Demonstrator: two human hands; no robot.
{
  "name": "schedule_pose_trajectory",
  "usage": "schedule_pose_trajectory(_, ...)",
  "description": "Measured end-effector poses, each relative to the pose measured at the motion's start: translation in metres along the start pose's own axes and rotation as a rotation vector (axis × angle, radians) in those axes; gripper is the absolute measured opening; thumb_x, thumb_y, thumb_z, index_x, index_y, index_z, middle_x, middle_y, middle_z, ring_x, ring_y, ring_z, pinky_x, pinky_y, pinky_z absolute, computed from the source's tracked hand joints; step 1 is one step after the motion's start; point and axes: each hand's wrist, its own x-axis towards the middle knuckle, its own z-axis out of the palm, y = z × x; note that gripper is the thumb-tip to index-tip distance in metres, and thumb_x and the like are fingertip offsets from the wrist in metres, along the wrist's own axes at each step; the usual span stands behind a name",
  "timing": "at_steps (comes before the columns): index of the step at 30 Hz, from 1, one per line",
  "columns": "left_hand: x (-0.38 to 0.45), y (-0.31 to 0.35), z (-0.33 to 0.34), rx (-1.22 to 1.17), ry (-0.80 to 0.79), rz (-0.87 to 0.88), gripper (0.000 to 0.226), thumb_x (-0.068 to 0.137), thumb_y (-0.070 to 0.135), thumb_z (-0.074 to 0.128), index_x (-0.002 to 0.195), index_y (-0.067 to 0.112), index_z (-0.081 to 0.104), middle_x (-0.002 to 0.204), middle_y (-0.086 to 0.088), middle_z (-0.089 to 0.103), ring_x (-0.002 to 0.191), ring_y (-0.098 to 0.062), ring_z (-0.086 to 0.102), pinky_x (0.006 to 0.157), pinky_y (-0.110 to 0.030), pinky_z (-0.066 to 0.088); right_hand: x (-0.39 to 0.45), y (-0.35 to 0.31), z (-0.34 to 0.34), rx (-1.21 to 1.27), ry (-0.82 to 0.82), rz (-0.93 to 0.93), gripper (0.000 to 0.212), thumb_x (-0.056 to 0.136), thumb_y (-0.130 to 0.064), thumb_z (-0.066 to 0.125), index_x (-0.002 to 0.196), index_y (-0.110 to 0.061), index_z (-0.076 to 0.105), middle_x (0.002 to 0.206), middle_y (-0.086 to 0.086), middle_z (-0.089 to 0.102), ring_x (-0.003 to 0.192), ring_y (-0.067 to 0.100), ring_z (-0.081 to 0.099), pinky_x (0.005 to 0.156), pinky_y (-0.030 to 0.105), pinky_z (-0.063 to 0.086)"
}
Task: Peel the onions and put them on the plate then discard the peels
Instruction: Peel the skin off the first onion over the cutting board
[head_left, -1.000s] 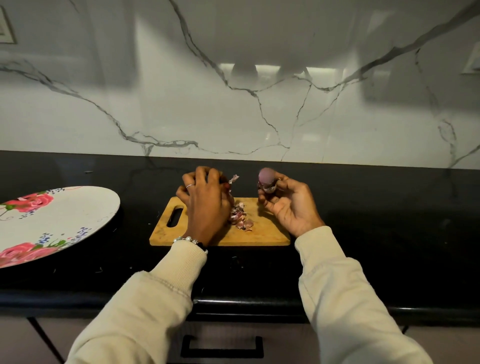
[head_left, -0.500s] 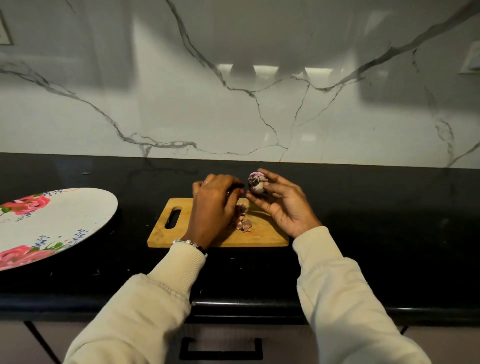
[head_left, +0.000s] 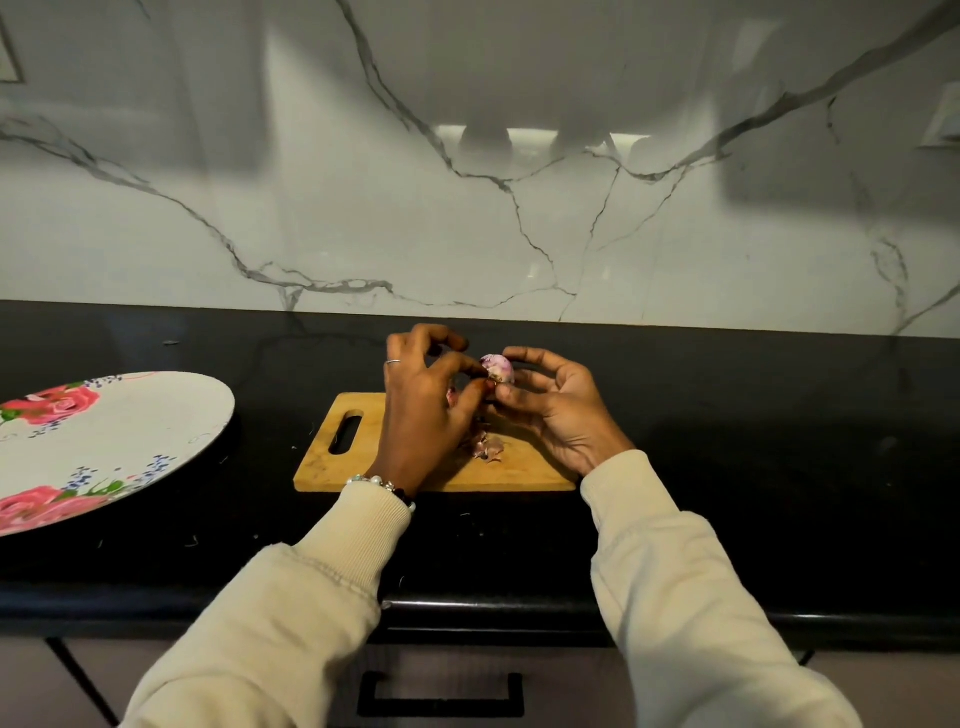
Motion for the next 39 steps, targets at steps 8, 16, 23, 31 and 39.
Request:
schedule_pose_trajectory(8,-0.001,0.004,0.001,0.042,-0.056,-0.004,0.013,0.086,0.019,0.069,0.092,0.008,0.07,0.123,-0.009,0.052,0.117,-0.026,0.035,0.09,-0.04,0.035,0.0,0.002,-0.002,-0.072,0.05,-0.022,0.04,0.077,0.019,0.067,0.11,-0.005,0.066,0.106,0.017,0.069,0.094,0.036,0.071,0.081,0.055,0.058)
schedule_pose_trajectory(16,-0.002,0.009,0.001,0.095,-0.142,-0.026,0.026,0.092,0.033,0.049,0.101,0.013,0.062,0.134,-0.004,0.041,0.117,-0.017,0.027,0.087,-0.03,0.019,-0.001,0.0,0.001,-0.063,0.046,-0.007,0.038,0.08,0.019,0.064,0.108,-0.006,0.065,0.103,0.015,0.07,0.089,0.026,0.072,0.072,0.039,0.062)
schedule_pose_trajectory(23,-0.001,0.005,0.003,0.074,-0.178,-0.035,0.026,0.095,0.034,0.046,0.103,0.014,0.06,0.134,-0.004,0.039,0.117,-0.017,0.027,0.087,-0.03,0.018,-0.001,0.0,0.002,-0.036,-0.009,0.016,0.037,0.087,0.015,0.059,0.112,-0.011,0.066,0.104,0.011,0.071,0.095,0.022,0.071,0.084,0.039,0.059)
schedule_pose_trajectory(31,-0.001,0.003,0.004,0.068,-0.14,-0.054,0.024,0.095,0.032,0.047,0.102,0.013,0.061,0.133,-0.004,0.041,0.118,-0.018,0.027,0.09,-0.033,0.02,0.001,-0.006,-0.001,0.169,0.061,-0.021,0.034,0.092,0.015,0.05,0.121,0.002,0.06,0.116,0.023,0.065,0.11,0.039,0.065,0.077,0.04,0.062)
schedule_pose_trajectory(39,0.001,-0.003,0.005,0.14,-0.061,-0.153,0.019,0.092,0.025,0.06,0.104,0.012,0.066,0.132,-0.007,0.044,0.119,-0.025,0.03,0.09,-0.034,0.019,0.003,-0.007,-0.005,0.181,0.093,0.002,0.026,0.097,0.006,0.047,0.114,-0.003,0.064,0.106,0.026,0.067,0.088,0.039,0.07,0.073,0.047,0.062)
